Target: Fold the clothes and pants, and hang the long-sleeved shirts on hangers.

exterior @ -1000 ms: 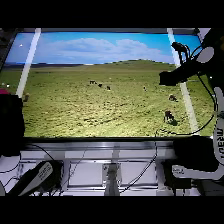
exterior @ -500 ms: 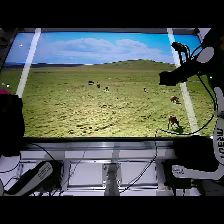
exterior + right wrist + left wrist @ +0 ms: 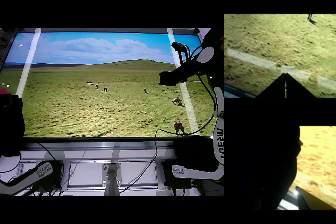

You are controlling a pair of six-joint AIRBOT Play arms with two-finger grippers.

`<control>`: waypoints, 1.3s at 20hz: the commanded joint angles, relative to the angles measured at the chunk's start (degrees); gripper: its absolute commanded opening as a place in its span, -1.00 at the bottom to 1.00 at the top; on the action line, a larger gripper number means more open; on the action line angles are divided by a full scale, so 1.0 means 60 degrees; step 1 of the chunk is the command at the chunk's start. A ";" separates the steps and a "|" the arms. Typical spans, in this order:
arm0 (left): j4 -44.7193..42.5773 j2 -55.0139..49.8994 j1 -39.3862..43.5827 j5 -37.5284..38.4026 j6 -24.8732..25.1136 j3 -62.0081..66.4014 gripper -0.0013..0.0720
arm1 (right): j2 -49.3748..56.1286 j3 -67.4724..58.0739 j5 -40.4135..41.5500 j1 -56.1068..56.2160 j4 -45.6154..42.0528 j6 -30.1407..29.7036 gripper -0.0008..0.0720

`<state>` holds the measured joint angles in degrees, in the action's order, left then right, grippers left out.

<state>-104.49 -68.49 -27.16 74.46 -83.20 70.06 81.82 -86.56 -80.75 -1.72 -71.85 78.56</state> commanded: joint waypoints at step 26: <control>-0.3439 -0.3133 0.1574 -0.0765 -0.0142 -0.0004 -0.36 | -0.0007 0.0004 0.1647 -0.0004 0.1435 0.0499 -0.93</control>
<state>-124.44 -86.76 -17.72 69.71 -83.64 70.04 81.82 -86.56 -70.94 -1.72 -63.48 81.60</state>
